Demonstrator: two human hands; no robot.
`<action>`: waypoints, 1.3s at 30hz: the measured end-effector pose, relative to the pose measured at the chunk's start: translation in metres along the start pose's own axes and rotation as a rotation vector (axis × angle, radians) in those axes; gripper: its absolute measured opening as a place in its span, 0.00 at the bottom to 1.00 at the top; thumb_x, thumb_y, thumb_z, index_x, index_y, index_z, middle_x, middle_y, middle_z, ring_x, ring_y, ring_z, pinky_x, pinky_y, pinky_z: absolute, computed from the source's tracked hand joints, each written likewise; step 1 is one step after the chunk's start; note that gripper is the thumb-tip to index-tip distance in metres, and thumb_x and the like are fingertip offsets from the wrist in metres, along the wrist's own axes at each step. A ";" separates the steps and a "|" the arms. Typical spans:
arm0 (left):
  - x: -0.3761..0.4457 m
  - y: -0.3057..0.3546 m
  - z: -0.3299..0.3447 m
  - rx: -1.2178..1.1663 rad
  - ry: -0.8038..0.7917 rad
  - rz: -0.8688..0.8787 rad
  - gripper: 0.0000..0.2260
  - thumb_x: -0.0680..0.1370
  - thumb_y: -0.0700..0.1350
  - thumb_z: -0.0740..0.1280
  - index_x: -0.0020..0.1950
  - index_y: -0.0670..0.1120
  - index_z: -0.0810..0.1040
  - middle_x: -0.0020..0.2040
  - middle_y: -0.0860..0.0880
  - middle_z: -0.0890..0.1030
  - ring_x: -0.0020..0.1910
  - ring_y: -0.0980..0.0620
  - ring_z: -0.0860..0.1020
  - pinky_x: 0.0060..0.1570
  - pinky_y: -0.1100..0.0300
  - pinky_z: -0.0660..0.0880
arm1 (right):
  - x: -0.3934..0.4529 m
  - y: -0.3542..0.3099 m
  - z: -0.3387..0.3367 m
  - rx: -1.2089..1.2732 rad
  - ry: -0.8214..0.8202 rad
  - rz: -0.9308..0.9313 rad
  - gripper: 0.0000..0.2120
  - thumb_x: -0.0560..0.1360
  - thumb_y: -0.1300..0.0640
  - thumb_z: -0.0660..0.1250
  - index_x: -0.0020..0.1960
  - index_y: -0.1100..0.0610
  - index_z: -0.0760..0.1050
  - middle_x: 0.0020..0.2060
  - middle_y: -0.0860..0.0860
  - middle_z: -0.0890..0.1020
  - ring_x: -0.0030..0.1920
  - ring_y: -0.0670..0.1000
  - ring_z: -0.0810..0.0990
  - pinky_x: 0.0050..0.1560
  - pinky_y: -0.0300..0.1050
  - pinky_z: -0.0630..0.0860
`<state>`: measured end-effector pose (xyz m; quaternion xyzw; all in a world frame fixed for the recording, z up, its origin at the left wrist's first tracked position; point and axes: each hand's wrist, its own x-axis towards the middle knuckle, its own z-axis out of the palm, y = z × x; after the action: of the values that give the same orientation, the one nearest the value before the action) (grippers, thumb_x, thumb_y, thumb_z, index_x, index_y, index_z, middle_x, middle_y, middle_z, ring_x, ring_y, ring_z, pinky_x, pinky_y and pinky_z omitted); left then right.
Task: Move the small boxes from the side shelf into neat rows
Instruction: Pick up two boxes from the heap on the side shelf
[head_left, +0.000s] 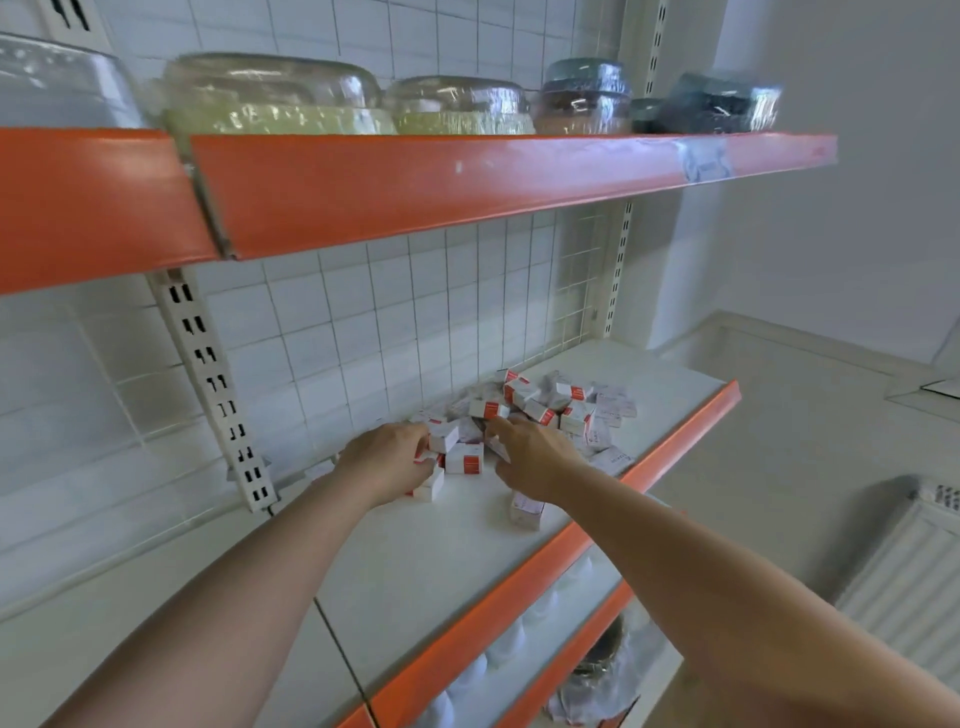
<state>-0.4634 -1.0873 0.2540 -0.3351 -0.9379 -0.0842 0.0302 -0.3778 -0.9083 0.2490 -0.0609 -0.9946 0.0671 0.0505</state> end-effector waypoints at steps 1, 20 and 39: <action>0.004 0.002 0.002 -0.001 -0.004 -0.012 0.07 0.79 0.51 0.61 0.49 0.49 0.72 0.49 0.50 0.77 0.45 0.50 0.74 0.38 0.59 0.66 | 0.005 0.005 0.000 0.009 -0.004 -0.009 0.17 0.80 0.56 0.58 0.68 0.56 0.65 0.61 0.55 0.74 0.56 0.58 0.77 0.46 0.49 0.73; 0.087 0.029 0.045 0.054 -0.126 -0.389 0.28 0.77 0.54 0.63 0.75 0.48 0.61 0.69 0.47 0.68 0.67 0.47 0.68 0.60 0.54 0.70 | 0.132 0.095 0.014 -0.057 -0.133 -0.329 0.24 0.80 0.45 0.59 0.73 0.54 0.63 0.67 0.53 0.72 0.64 0.55 0.73 0.56 0.48 0.73; 0.097 0.027 0.061 -0.044 -0.120 -0.421 0.22 0.79 0.53 0.60 0.74 0.55 0.64 0.71 0.49 0.67 0.65 0.46 0.72 0.58 0.53 0.73 | 0.167 0.082 0.044 -0.192 -0.158 -0.358 0.21 0.79 0.42 0.57 0.65 0.54 0.70 0.55 0.53 0.79 0.54 0.54 0.77 0.60 0.51 0.68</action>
<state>-0.5210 -0.9949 0.2083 -0.1367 -0.9853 -0.0892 -0.0512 -0.5379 -0.8120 0.2098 0.1175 -0.9922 -0.0335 -0.0228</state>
